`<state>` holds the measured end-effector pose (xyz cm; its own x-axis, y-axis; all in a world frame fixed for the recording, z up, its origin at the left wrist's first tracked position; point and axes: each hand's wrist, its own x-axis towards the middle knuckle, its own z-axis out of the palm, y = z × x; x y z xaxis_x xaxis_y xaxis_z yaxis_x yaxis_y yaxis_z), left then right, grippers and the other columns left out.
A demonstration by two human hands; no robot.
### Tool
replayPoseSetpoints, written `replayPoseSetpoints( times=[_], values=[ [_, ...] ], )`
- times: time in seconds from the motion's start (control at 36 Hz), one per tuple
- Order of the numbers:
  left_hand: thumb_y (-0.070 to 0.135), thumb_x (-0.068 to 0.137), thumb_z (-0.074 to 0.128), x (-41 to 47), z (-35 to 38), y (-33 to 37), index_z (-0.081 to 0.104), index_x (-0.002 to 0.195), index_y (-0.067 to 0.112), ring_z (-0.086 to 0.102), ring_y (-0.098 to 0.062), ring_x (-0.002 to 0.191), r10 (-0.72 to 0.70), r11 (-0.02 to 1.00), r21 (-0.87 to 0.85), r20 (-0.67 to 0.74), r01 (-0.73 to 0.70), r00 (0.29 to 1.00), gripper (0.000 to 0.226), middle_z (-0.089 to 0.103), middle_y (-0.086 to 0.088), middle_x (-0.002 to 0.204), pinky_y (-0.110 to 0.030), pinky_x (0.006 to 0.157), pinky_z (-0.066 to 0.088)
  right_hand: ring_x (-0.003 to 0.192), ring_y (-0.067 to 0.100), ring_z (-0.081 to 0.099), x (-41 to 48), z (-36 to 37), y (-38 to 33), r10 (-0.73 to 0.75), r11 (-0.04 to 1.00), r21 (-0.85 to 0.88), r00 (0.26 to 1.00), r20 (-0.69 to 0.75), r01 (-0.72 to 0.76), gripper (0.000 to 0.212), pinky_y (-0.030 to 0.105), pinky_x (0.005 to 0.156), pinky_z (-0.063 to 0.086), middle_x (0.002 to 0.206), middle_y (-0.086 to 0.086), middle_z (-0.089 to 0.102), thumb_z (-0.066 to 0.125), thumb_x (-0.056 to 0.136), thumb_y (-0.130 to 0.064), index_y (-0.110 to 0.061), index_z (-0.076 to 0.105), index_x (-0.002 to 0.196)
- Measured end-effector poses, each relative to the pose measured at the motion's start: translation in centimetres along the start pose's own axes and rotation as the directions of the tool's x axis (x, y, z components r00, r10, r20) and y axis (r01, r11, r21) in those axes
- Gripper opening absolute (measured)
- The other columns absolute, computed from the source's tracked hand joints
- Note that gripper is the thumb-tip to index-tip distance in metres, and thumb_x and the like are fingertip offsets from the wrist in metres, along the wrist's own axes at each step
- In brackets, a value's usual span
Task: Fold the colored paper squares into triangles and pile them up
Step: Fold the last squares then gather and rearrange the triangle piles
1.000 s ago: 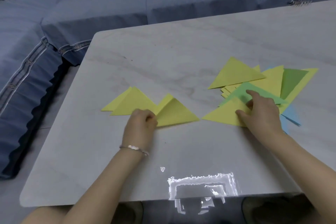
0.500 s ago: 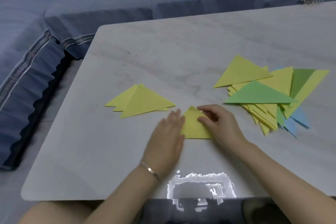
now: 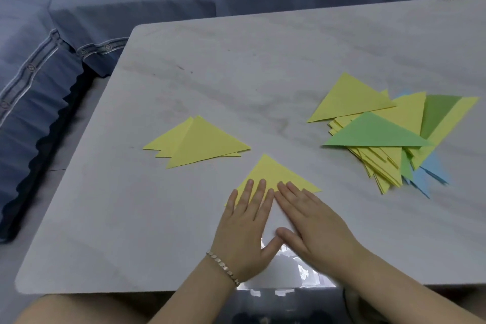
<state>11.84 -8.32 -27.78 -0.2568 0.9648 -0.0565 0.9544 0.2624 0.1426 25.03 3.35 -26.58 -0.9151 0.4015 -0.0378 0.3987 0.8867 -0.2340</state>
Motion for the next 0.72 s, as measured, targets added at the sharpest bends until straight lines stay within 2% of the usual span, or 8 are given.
replayPoseSetpoints(
  times=[0.19,0.33,0.44,0.56,0.64,0.72],
  values=[
    [0.06,0.092,0.013,-0.3,-0.3,-0.3,0.033,0.141,0.021,0.021,-0.025,0.138,0.017,1.0,-0.007,-0.001,-0.017,1.0,0.066,0.032,-0.005,0.149,-0.046,0.104,0.02,0.131,0.013,0.03,-0.8,-0.2,0.9,0.059,0.996,-0.069,0.998,-0.021,-0.06,0.071,0.025,0.11,0.012,0.14,0.006,0.046,0.015,0.095,-0.058,-0.008,0.052,0.131],
    [0.056,0.093,0.01,-0.7,-0.9,-0.4,0.037,0.138,0.021,0.034,-0.027,0.135,-0.023,1.0,0.012,0.019,0.022,1.0,0.063,0.038,-0.002,0.146,-0.043,0.103,0.022,0.133,0.012,0.026,-2.1,-0.6,3.0,0.131,0.985,-0.113,0.991,-0.027,-0.133,0.071,0.028,0.11,0.011,0.143,0.006,0.04,0.021,0.094,-0.059,-0.007,0.048,0.134],
    [0.055,0.094,0.01,-1.9,-1.1,-1.5,0.037,0.137,0.019,0.026,-0.02,0.136,-0.059,0.998,-0.002,0.004,0.059,0.998,0.062,0.039,0.0,0.145,-0.039,0.106,0.018,0.135,0.012,0.025,-2.6,-0.6,3.4,0.156,0.978,-0.133,0.987,-0.032,-0.159,0.07,0.034,0.109,0.014,0.144,0.005,0.038,0.023,0.093,-0.058,-0.008,0.047,0.135],
    [0.054,0.095,0.011,-3.8,-1.7,-3.3,0.036,0.137,0.017,0.026,-0.013,0.134,-0.12,0.993,0.015,0.017,0.12,0.993,0.062,0.04,0.003,0.144,-0.036,0.107,0.014,0.135,0.013,0.024,-2.7,-0.3,3.1,0.177,0.973,-0.141,0.983,-0.058,-0.184,0.068,0.035,0.11,0.012,0.145,0.004,0.037,0.021,0.094,-0.056,-0.008,0.045,0.136],
    [0.054,0.095,0.011,-5.0,-2.0,-4.3,0.041,0.136,0.017,0.026,-0.013,0.134,-0.153,0.987,0.042,0.019,0.152,0.988,0.063,0.042,0.004,0.143,-0.037,0.109,0.012,0.135,0.014,0.024,-2.7,-0.2,3.1,0.18,0.972,-0.14,0.981,-0.07,-0.189,0.069,0.034,0.11,0.011,0.144,0.004,0.039,0.019,0.094,-0.056,-0.007,0.046,0.135],
    [0.052,0.095,0.016,-4.9,-2.4,-4.1,0.054,0.124,0.017,0.034,-0.018,0.131,-0.176,0.983,0.04,-0.079,0.179,0.981,0.06,0.049,0.001,0.138,-0.039,0.106,0.015,0.133,0.016,0.027,-2.7,-0.4,2.9,0.196,0.971,-0.124,0.977,-0.079,-0.205,0.072,0.036,0.109,0.011,0.141,0.006,0.044,0.015,0.095,-0.057,-0.005,0.05,0.131]
  ],
)
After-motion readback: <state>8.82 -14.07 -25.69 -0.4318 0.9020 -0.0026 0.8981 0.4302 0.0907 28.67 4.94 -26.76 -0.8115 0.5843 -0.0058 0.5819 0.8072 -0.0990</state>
